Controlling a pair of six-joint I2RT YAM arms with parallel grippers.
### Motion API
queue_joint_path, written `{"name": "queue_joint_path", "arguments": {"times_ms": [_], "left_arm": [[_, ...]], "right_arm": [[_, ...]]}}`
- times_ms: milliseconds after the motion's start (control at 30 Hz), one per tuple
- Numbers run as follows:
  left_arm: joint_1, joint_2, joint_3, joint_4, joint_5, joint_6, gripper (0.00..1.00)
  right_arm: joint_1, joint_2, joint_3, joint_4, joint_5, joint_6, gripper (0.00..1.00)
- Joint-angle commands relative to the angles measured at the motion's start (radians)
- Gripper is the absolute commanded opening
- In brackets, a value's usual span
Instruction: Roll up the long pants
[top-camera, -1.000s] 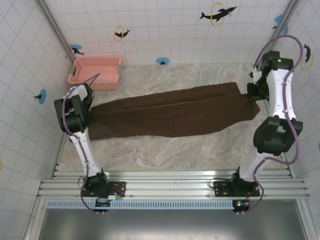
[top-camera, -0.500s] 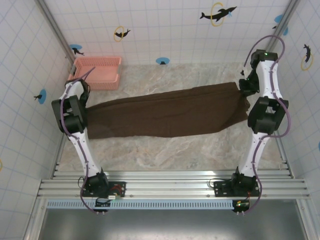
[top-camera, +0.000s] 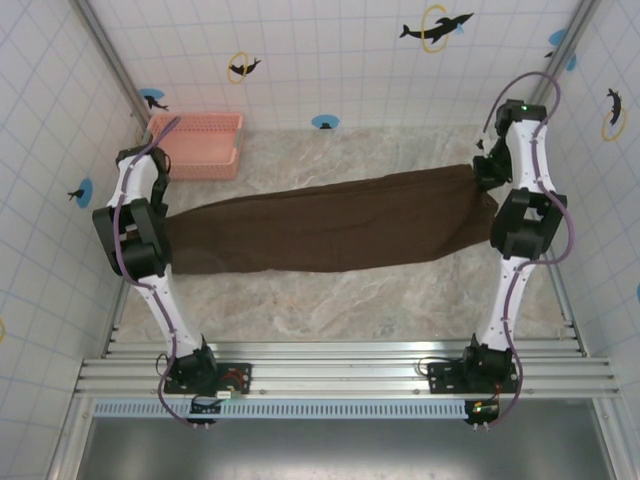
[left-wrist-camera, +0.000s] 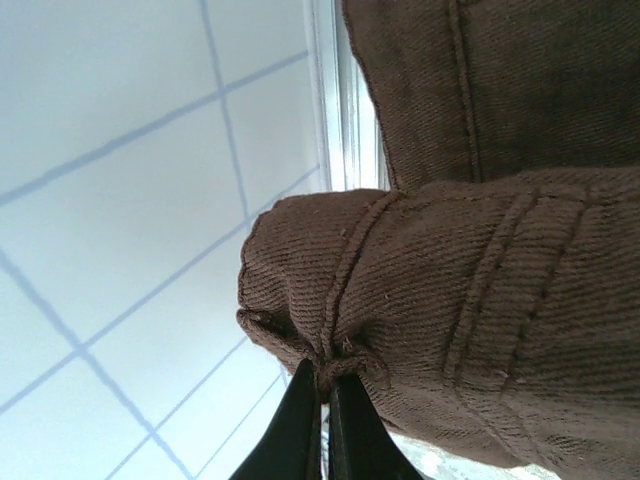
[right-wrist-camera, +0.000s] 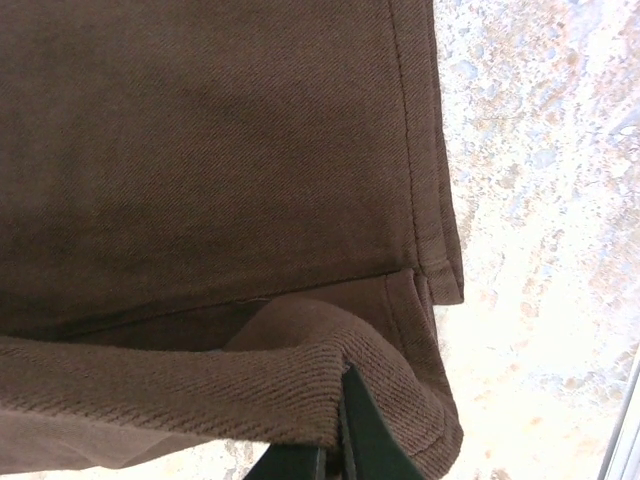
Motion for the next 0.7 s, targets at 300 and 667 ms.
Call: {"name": "queue_joint_path", "arguments": {"times_ms": [300, 667], "left_arm": [[0.008, 0.142, 0.271, 0.002, -0.079, -0.069, 0.00], [-0.021, 0.361, 0.423, 0.044, -0.118, -0.053, 0.00]], "right_arm": [[-0.020, 0.194, 0.253, 0.026, 0.000, 0.095, 0.12], [0.017, 0.267, 0.259, 0.247, 0.024, 0.199, 0.47]]}}
